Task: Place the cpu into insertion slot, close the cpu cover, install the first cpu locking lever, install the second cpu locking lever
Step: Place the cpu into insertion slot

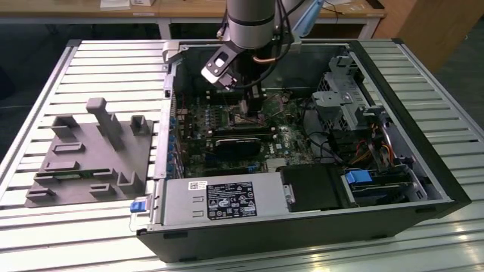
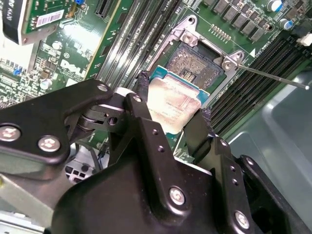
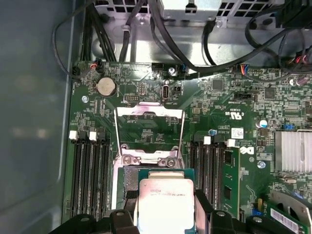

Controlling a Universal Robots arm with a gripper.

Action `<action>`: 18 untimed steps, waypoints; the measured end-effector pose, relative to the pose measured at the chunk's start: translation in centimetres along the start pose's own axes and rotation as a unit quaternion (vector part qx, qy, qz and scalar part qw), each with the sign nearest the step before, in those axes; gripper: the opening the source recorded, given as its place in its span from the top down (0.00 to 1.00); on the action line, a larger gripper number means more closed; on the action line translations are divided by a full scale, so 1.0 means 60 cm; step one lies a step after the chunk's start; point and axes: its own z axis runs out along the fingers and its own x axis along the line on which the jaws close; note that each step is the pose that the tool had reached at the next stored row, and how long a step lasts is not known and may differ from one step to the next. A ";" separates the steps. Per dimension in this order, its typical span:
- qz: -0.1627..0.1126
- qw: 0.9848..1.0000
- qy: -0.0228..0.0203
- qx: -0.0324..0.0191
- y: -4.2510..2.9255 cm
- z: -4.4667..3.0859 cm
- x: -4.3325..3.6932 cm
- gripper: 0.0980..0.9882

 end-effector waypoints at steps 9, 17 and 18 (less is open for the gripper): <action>-0.002 1.000 0.000 0.000 -0.004 0.014 0.010 0.51; -0.002 1.000 0.000 0.000 -0.010 0.026 0.017 0.51; -0.002 1.000 0.000 0.000 -0.010 0.028 0.018 0.51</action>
